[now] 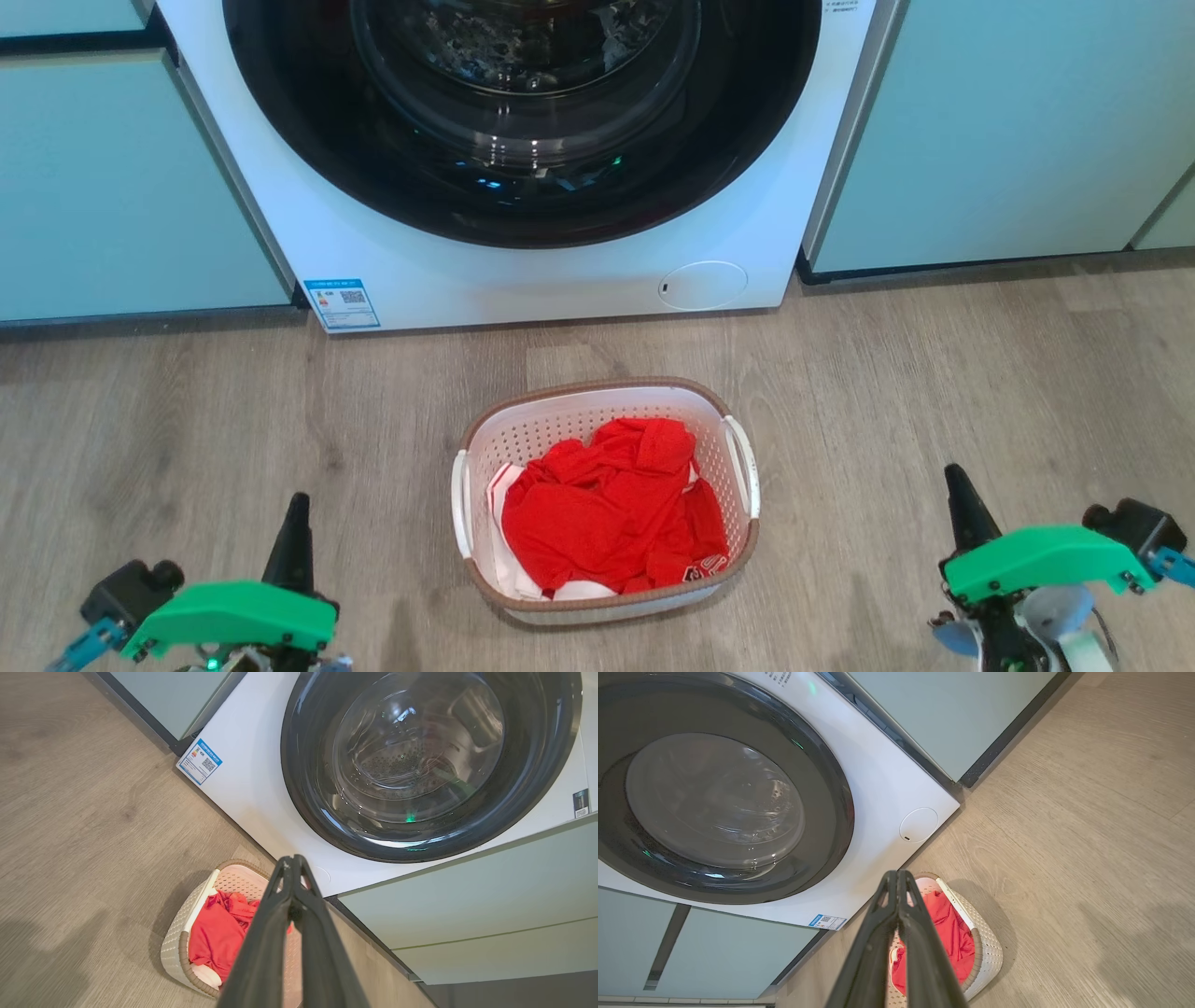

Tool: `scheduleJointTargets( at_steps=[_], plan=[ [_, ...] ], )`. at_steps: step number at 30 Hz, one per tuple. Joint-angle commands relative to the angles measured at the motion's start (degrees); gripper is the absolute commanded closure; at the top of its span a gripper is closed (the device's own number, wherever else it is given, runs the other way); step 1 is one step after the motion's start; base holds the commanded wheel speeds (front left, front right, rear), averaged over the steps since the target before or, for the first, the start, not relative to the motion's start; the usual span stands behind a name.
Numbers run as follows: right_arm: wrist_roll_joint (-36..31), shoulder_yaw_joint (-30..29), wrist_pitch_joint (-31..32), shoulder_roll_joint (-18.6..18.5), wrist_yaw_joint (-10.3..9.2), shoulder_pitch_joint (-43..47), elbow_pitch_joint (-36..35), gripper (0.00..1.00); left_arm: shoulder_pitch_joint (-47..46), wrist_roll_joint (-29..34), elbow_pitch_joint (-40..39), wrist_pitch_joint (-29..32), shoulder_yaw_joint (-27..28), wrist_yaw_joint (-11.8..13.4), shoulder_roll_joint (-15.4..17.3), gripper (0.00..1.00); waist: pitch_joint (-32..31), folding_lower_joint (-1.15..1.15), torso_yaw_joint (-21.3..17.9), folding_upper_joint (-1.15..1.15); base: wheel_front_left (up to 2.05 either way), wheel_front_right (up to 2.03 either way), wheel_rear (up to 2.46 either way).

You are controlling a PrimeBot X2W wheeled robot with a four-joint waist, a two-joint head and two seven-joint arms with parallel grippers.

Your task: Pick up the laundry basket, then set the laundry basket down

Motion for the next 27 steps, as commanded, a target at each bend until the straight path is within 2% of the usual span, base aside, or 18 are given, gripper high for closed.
scheduleJointTargets(
  at_steps=[1,27],
  plan=[
    [1.5,0.1,0.4,-0.7,-0.05,-3.1,-2.2,1.00,-3.1,-1.5,-1.5,0.5,1.5,-0.5,0.9,1.00,0.0,0.00,0.0,0.00,0.00,0.00,0.00],
    [18.2,-2.7,4.8,-0.8,-0.07,-3.8,-3.3,1.00,-6.5,-18.6,-0.7,4.9,3.9,-2.9,1.1,1.00,-0.3,0.00,0.0,0.00,0.00,0.00,0.00]
  ],
)
